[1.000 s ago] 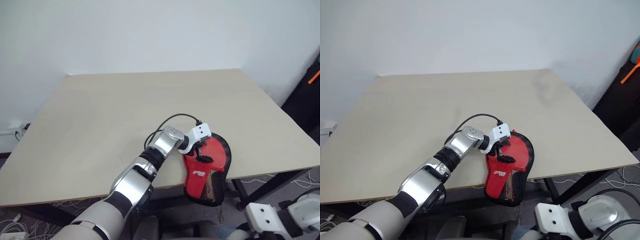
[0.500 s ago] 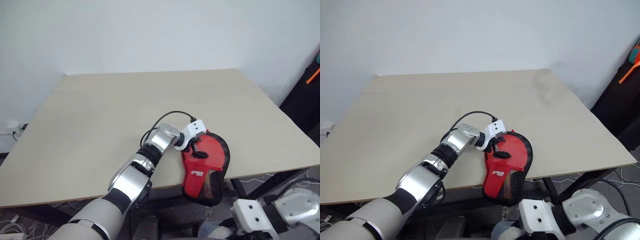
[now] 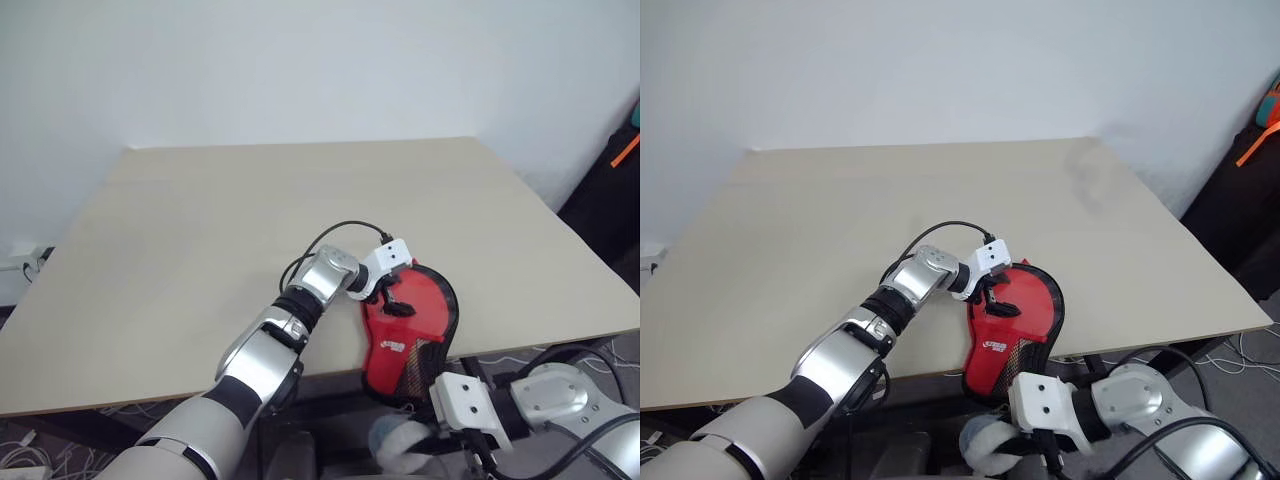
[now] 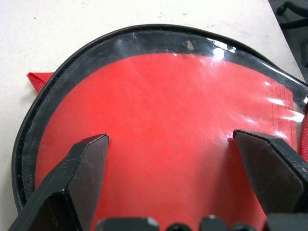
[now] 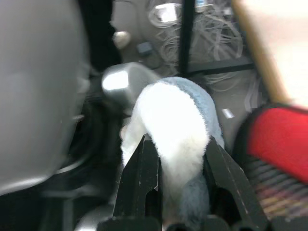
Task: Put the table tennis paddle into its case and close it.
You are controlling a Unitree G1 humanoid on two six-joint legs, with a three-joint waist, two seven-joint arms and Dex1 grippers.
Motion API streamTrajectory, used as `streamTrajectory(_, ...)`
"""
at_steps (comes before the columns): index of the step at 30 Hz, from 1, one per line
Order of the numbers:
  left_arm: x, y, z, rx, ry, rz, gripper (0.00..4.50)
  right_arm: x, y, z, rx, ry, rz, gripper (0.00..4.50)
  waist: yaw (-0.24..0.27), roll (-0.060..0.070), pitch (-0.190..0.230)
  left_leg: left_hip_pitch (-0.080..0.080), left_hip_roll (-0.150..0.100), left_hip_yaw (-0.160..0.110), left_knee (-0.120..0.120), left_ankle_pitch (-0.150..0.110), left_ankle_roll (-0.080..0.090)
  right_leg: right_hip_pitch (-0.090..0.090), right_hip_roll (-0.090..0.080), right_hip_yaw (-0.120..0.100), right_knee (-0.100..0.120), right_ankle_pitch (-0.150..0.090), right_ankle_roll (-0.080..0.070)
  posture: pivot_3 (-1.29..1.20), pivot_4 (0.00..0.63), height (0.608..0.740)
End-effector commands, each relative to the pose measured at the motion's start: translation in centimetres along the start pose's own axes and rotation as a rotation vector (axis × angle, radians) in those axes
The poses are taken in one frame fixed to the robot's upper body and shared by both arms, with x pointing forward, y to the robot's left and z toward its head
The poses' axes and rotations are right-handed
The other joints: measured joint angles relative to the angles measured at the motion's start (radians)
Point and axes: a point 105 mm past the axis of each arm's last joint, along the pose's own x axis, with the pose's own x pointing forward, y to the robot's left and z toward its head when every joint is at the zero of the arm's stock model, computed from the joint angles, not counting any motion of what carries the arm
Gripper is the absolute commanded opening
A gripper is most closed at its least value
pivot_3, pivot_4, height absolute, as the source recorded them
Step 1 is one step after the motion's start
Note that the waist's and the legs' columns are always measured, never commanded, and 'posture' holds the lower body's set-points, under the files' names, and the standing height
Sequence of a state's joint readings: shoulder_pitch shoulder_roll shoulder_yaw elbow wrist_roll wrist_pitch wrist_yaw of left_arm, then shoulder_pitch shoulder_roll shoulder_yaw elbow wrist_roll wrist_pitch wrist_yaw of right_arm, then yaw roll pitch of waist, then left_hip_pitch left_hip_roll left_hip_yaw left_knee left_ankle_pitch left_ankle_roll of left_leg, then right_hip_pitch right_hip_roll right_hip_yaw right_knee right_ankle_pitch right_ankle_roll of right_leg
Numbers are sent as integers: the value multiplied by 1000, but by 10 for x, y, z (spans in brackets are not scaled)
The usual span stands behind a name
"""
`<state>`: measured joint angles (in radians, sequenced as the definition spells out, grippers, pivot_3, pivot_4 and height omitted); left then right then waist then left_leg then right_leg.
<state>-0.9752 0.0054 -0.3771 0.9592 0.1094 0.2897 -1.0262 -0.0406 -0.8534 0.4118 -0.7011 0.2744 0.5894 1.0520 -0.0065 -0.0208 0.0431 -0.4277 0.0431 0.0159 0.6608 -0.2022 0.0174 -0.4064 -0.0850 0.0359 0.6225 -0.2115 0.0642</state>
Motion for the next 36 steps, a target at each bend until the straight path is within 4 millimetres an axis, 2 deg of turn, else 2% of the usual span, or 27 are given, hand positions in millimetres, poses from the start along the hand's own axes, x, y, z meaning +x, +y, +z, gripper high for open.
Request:
streamTrajectory(1,1,-1,-17,-25,74,-1,4452,13,-24,3,-29,5,-54,481,1,1,0,0,0,0,0,0,0,0,0,0,0,0,0,0,0,740)
streamTrajectory(3,1,-2,-17,-27,73,-3,4452,22,-35,4,-28,-3,-66,464,1,0,0,0,0,0,0,0,0,0,0,0,0,0,0,0,0,740)
streamTrajectory(7,1,-2,-18,-26,78,-3,4452,55,-52,-7,-25,-22,-92,460,-5,-1,-1,0,0,0,0,0,0,0,1,0,1,0,0,0,0,740)
streamTrajectory(11,1,-2,-18,-26,79,-4,4452,60,-57,-7,-38,-60,-109,459,-13,0,-2,0,0,-1,0,0,0,0,1,0,2,1,0,0,0,740)
streamTrajectory(17,2,-3,-19,-22,83,-10,4452,36,-58,4,-56,-152,-119,459,-14,0,-2,0,0,0,0,0,0,0,1,0,2,1,0,0,0,740)
streamTrajectory(25,4,-5,-19,-11,90,-18,4452,-19,-58,49,-9,-399,-130,458,-14,1,-1,0,0,0,0,0,0,0,0,0,2,1,0,0,0,740)
streamTrajectory(27,4,-5,-18,-9,89,-19,4452,-26,-58,55,-7,-427,-131,458,-14,1,-1,0,0,0,0,0,0,0,0,0,1,1,0,0,0,740)
streamTrajectory(30,5,-6,-17,-7,89,-21,4452,-25,-59,60,-16,-426,-130,458,-14,1,-1,0,0,0,0,0,0,0,0,0,1,1,0,0,0,740)
streamTrajectory(36,5,-6,-17,-2,91,-25,4452,6,-64,56,-25,-356,-113,441,-13,1,-1,0,0,0,0,0,0,0,0,0,1,1,0,0,0,740)
